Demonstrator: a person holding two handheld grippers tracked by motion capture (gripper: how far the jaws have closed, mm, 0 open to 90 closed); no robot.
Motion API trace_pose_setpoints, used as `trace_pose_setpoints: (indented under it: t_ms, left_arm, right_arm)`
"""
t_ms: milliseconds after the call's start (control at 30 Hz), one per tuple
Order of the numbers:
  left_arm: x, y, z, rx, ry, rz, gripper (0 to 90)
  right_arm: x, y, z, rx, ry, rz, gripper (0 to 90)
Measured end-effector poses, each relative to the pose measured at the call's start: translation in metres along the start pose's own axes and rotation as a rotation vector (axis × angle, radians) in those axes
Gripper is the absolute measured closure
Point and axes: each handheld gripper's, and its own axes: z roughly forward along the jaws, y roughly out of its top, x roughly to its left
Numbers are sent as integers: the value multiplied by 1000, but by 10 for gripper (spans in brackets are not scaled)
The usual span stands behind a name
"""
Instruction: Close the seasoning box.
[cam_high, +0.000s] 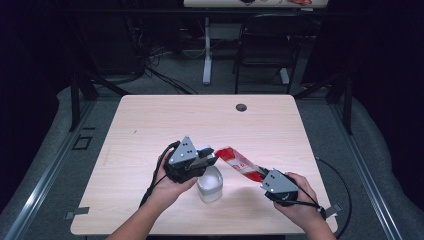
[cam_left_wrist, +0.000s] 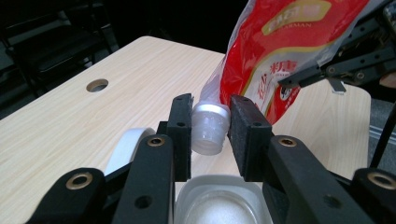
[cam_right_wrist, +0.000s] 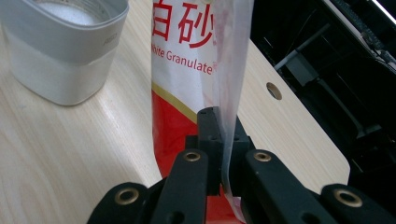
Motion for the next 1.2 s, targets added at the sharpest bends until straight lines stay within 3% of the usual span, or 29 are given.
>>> trace_pose_setpoints:
  t_ms: [400,1200]
  left_arm:
    - [3,8,7,-12,5,-16,716]
    - [3,25,49,-14,15,-46,718]
  right_arm:
    - [0,-4,3,-10,-14,29,894]
    - [-8,-34,22,-12,-34,170,893]
